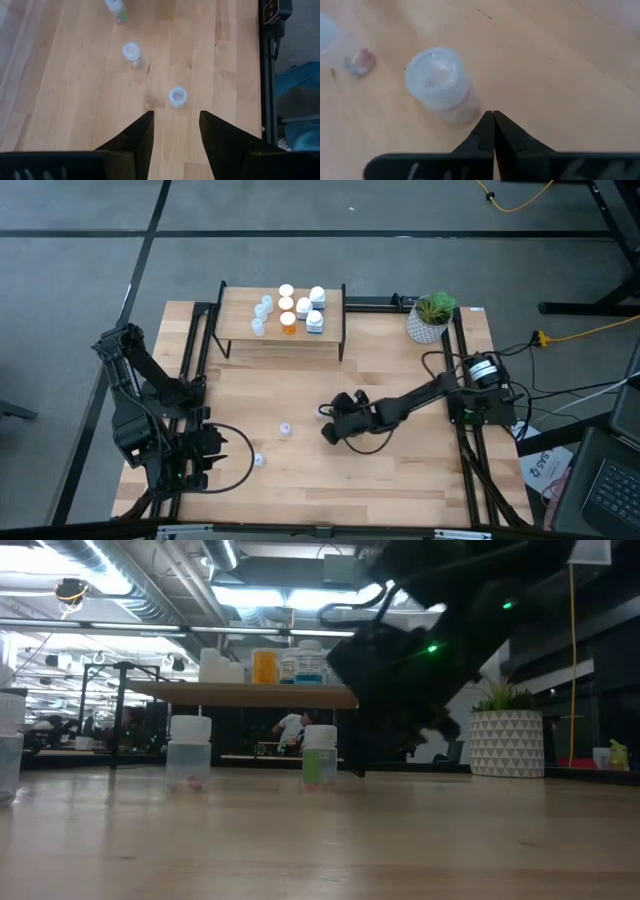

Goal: Pick and place medicine bottles onto shelf by color
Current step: Move the pill bottles to the center of the table

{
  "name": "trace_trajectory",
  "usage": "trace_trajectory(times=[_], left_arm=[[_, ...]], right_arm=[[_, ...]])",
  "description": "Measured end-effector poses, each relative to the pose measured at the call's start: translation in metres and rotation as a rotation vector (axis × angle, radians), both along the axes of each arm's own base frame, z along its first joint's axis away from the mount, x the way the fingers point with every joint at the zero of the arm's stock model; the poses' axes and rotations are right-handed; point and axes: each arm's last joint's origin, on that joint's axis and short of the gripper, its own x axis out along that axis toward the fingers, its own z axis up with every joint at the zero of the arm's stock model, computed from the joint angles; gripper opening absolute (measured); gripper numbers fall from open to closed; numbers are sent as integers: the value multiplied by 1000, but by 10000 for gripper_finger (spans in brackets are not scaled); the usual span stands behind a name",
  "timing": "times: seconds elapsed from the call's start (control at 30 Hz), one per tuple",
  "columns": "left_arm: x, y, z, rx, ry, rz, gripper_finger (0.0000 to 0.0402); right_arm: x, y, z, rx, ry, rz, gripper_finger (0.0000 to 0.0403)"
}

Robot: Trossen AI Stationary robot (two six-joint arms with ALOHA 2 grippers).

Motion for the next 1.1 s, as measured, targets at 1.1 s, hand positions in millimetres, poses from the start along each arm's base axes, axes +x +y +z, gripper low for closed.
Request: trace_trajectory(times=[1.1], left_arm=[[0,0,0,-4,-2,1,150]], right_arm=[[95,-3,37,-81,158,128,0]])
